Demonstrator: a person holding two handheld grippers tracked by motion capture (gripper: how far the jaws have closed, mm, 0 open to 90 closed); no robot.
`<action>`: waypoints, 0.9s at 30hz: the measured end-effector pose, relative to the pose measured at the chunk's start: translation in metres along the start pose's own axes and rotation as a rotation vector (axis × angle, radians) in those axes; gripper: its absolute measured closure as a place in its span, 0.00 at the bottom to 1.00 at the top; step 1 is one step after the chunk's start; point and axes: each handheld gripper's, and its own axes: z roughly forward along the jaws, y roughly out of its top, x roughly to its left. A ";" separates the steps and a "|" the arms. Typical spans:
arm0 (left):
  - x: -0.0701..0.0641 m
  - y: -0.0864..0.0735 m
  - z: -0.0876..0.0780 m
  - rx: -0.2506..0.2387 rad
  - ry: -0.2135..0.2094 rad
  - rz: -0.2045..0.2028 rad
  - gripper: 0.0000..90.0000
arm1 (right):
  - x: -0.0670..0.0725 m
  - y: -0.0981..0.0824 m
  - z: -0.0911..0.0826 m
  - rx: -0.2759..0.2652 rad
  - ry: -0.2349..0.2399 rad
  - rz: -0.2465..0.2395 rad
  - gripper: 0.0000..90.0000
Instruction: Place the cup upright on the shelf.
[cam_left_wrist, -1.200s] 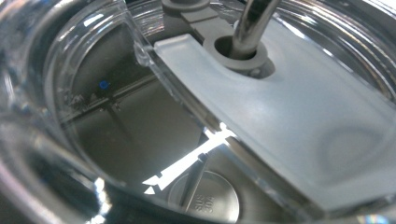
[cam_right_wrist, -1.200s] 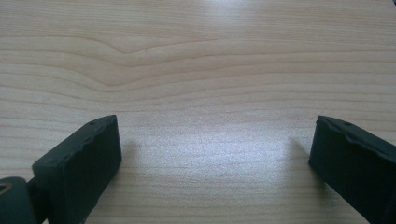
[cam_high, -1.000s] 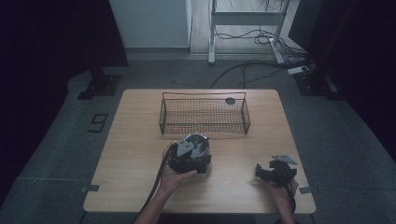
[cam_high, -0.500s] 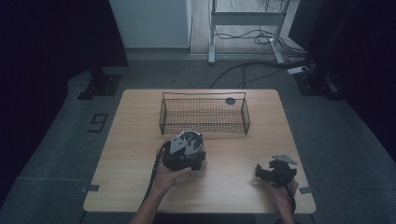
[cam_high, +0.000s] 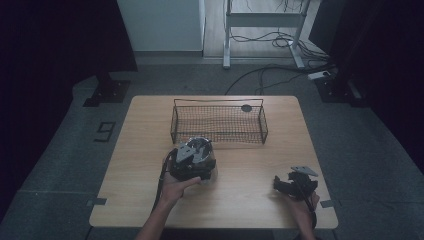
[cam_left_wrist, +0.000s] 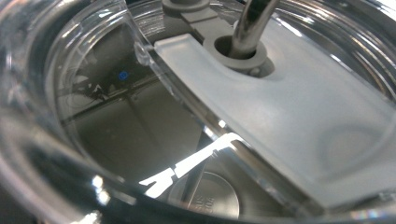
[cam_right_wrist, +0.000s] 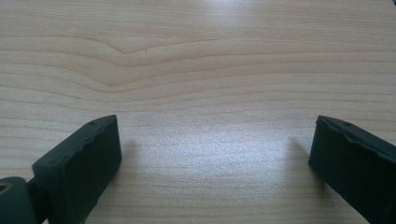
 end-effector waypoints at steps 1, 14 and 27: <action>0.001 0.001 -0.001 0.000 0.003 -0.001 0.04 | 0.000 0.000 0.000 -0.001 0.000 0.001 0.02; 0.008 0.010 -0.006 -0.006 0.012 -0.009 0.04 | 0.000 0.000 0.000 0.000 0.000 0.001 0.02; 0.018 0.022 -0.007 -0.011 0.013 -0.029 0.04 | 0.000 0.000 0.000 0.000 0.000 0.001 0.02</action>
